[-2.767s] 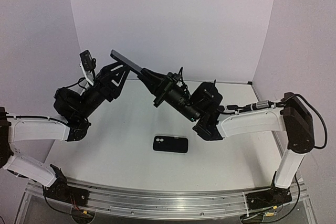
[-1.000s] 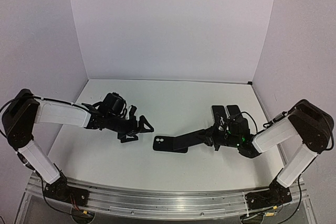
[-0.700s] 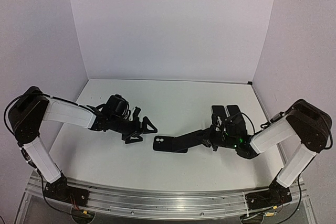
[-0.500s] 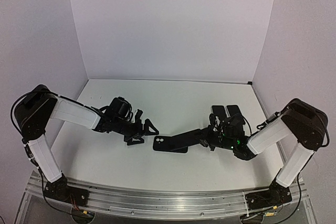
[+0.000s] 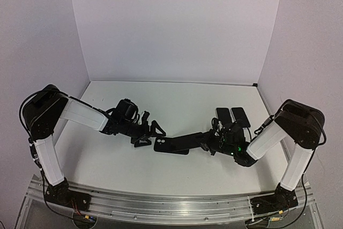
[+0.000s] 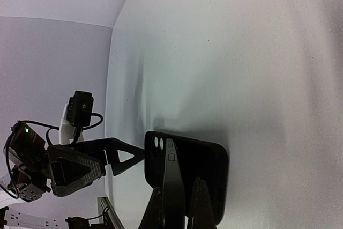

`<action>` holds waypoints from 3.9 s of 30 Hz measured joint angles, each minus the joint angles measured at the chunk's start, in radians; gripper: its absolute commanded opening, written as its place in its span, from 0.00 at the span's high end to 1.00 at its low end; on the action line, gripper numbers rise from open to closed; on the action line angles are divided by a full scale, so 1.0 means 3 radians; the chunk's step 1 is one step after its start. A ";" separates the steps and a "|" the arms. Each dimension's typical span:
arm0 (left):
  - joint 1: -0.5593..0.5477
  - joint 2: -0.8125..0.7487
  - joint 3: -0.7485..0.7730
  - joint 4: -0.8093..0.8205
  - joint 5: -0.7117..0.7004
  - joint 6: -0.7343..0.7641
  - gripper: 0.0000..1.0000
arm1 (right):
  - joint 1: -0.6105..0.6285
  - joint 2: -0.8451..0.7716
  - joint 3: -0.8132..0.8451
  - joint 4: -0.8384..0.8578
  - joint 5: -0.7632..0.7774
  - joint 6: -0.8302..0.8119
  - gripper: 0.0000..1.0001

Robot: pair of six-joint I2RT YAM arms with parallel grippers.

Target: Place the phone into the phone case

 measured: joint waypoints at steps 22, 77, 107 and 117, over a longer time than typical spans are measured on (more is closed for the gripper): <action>-0.0058 0.0173 0.0067 0.0178 0.0155 -0.0013 0.00 | 0.0049 0.0618 0.0316 0.0524 0.0128 0.0293 1.00; 0.0037 0.0876 0.1372 -0.0722 0.0104 0.0283 0.00 | -0.0250 0.1200 0.0737 0.0788 -0.0560 0.0309 1.00; -0.0071 0.0838 0.1124 -0.0150 -0.0161 0.0279 0.00 | -0.0197 0.0671 0.0587 -0.0048 -0.0143 0.0175 0.68; -0.0074 0.0833 0.1124 -0.0157 -0.0196 0.0285 0.00 | -0.0195 0.0453 0.0587 -0.0480 -0.0041 0.0145 0.66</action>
